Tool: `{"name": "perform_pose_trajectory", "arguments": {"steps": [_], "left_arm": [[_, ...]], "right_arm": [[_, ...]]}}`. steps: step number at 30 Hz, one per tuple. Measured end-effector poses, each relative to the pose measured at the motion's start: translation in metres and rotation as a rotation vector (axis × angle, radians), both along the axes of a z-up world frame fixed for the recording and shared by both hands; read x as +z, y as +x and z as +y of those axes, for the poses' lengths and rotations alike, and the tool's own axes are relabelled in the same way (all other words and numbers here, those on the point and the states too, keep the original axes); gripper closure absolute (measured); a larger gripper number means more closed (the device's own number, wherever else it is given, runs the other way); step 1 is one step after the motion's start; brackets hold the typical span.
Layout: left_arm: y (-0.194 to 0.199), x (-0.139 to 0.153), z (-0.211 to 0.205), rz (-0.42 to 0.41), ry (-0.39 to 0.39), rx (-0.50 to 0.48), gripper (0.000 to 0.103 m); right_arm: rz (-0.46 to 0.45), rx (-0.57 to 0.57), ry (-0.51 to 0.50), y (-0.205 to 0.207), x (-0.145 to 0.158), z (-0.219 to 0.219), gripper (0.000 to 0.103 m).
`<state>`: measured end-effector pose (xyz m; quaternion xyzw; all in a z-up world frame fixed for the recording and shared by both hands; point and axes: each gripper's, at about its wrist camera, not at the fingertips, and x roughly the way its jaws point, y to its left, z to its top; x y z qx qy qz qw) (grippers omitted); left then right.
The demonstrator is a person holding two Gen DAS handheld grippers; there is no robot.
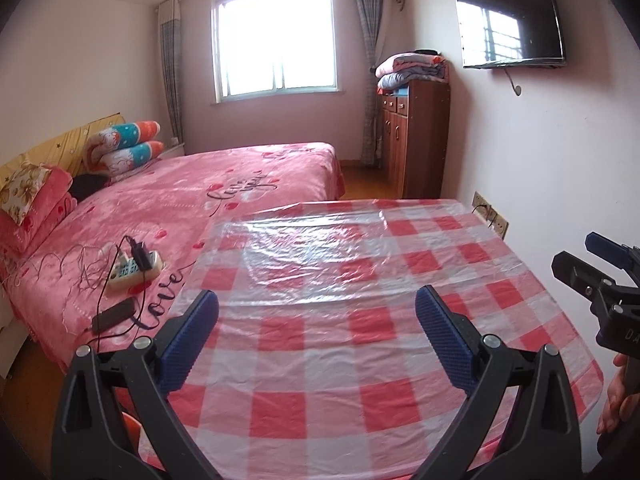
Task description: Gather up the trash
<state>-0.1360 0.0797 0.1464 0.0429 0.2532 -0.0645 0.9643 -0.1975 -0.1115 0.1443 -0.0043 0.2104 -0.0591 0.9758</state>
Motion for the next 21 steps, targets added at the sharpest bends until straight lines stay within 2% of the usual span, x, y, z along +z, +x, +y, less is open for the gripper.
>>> {"name": "perform_pose_trajectory", "arguments": {"steps": [11, 21], "left_arm": [[-0.004, 0.018, -0.017, -0.042, -0.018, -0.002, 0.004], [-0.011, 0.034, -0.010, -0.094, -0.045, 0.037, 0.004]], "right_arm": [[-0.077, -0.066, -0.016, -0.028, 0.022, -0.006, 0.008], [-0.128, -0.075, -0.058, -0.046, 0.041, 0.008, 0.007]]}}
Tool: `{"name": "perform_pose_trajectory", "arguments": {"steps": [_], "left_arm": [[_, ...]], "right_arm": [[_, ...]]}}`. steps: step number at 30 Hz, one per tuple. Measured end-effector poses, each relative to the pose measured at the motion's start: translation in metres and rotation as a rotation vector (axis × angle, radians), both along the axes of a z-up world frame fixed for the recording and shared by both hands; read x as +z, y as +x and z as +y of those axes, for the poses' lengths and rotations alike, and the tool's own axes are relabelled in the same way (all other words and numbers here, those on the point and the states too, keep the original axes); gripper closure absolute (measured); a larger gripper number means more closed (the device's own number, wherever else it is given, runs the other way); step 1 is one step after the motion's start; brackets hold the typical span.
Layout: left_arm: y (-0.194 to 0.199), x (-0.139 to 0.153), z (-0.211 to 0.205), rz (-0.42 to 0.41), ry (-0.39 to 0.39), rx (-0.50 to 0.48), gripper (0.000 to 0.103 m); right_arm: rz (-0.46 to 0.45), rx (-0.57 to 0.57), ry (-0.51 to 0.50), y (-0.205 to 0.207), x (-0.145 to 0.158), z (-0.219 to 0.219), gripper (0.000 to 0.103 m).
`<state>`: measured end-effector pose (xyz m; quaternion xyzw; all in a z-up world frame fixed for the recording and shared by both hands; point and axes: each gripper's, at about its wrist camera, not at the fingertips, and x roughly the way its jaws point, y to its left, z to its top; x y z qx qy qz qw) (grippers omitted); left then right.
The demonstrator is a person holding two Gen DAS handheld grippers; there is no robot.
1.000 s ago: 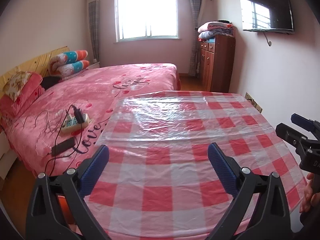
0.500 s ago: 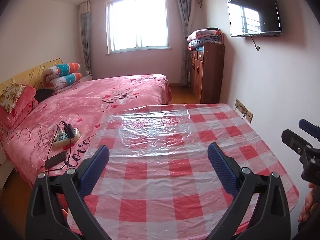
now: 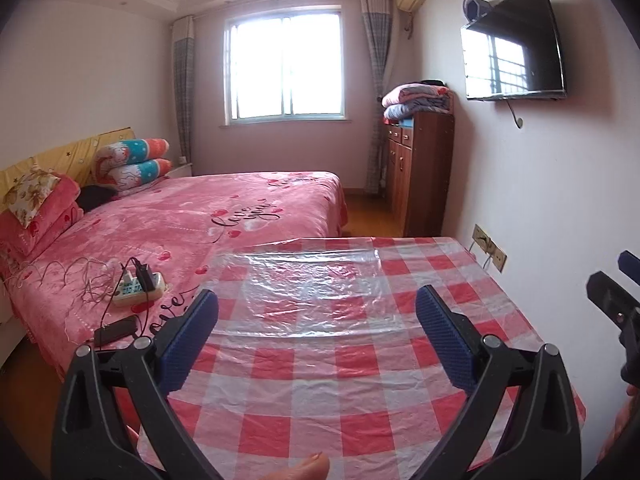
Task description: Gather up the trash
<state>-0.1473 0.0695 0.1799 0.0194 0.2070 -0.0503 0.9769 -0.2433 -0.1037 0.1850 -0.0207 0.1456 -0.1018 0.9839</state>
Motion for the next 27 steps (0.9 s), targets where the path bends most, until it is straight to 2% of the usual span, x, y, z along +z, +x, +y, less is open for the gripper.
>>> {"name": "perform_pose_trajectory", "arguments": {"steps": [27], "left_arm": [[-0.016, 0.011, 0.017, -0.071, 0.001, 0.085, 0.004]], "right_arm": [[0.015, 0.015, -0.002, -0.001, 0.002, 0.012, 0.007]]}}
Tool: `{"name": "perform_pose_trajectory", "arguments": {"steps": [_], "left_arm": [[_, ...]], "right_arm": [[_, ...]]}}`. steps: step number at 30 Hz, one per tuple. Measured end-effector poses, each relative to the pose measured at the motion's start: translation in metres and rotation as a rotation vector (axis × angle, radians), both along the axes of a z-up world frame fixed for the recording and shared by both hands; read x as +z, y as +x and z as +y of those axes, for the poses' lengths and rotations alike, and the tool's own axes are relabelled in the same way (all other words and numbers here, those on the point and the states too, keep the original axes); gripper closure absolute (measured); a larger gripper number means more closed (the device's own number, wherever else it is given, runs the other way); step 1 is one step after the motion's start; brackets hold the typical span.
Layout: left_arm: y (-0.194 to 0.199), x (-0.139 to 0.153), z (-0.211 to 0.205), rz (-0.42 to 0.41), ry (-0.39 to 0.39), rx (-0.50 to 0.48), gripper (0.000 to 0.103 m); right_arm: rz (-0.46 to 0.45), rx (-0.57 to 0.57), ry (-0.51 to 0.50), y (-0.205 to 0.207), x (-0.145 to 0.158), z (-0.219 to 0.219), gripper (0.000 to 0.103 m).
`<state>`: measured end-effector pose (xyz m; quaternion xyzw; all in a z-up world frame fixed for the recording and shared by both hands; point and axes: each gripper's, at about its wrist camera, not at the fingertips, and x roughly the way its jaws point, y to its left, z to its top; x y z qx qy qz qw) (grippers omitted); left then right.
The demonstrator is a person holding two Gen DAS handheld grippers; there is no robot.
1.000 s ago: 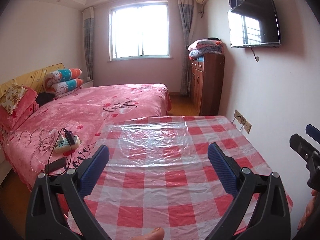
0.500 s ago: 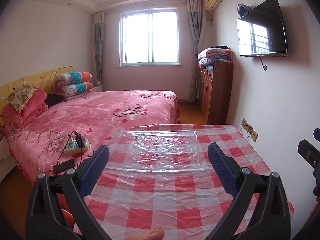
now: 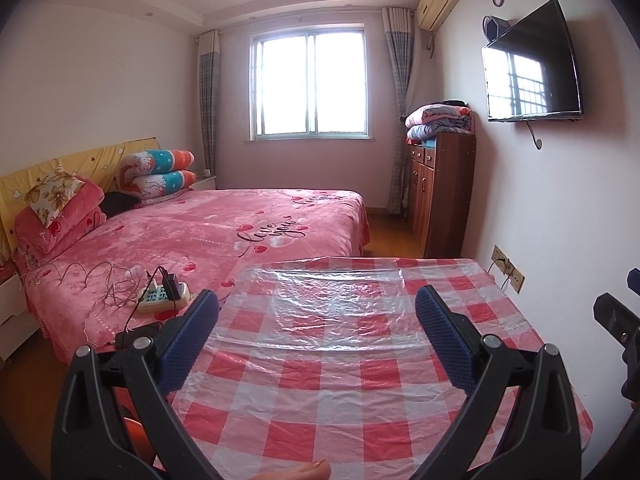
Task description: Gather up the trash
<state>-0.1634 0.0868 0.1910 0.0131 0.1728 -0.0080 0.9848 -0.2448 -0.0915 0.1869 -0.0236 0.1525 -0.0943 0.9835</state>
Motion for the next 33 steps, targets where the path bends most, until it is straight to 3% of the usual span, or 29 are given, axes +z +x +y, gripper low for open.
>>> {"name": "perform_pose_trajectory", "arguments": {"steps": [21, 33], "left_arm": [[0.016, -0.012, -0.009, 0.041, 0.035, -0.005, 0.004], [0.046, -0.039, -0.014, 0.104, 0.029, 0.005, 0.004]], "right_arm": [[0.039, 0.028, 0.033, 0.017, -0.016, -0.010, 0.007], [0.122, 0.024, 0.076, 0.049, -0.047, -0.025, 0.007]]}}
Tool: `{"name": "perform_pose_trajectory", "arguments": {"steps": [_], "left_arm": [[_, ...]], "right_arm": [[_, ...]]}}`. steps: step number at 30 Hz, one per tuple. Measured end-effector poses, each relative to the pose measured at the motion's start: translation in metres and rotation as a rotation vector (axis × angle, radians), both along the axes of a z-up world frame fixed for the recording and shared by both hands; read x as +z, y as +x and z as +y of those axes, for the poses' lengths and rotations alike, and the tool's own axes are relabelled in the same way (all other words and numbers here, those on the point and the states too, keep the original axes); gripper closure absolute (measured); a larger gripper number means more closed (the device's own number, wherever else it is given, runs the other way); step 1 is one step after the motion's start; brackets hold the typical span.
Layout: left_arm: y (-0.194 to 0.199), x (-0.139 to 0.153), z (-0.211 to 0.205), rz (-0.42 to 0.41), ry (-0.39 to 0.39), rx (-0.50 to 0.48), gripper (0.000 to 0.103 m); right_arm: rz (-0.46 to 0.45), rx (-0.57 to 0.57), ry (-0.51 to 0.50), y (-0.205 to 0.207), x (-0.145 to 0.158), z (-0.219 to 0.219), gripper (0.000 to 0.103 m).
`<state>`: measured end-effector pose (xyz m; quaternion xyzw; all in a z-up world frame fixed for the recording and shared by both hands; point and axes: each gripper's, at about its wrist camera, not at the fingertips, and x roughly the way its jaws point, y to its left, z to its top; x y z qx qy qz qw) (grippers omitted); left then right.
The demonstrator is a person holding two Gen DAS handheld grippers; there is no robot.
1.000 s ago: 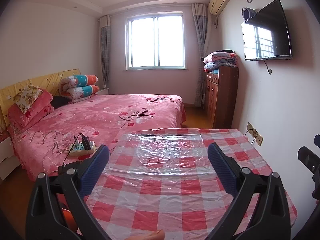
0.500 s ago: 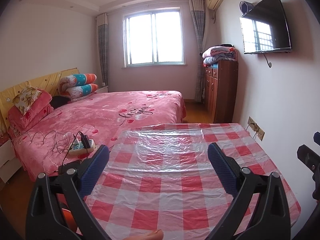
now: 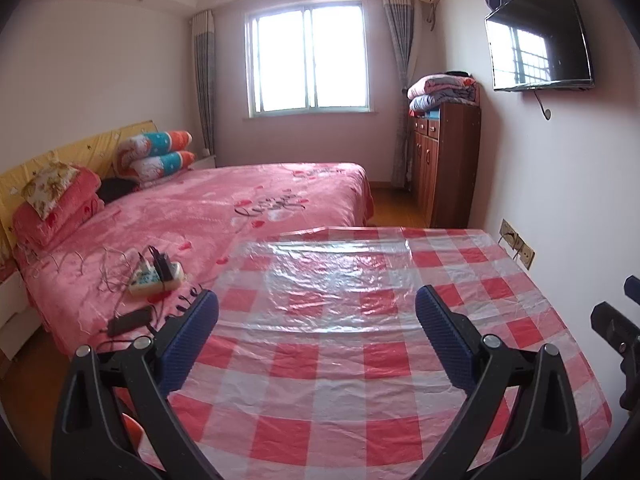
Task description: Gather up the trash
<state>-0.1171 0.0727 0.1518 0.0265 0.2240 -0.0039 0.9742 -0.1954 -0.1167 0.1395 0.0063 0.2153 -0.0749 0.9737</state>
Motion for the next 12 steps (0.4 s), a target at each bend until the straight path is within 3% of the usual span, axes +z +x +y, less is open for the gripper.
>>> {"name": "perform_pose_trajectory", "arguments": {"steps": [4, 12], "left_arm": [[0.020, -0.027, -0.005, 0.079, 0.004, -0.002, 0.004], [0.078, -0.111, -0.011, 0.367, -0.057, 0.010, 0.004]], "right_arm": [[0.063, -0.011, 0.014, 0.022, -0.024, -0.008, 0.007], [0.306, -0.055, 0.052, 0.092, -0.099, -0.030, 0.007]]}}
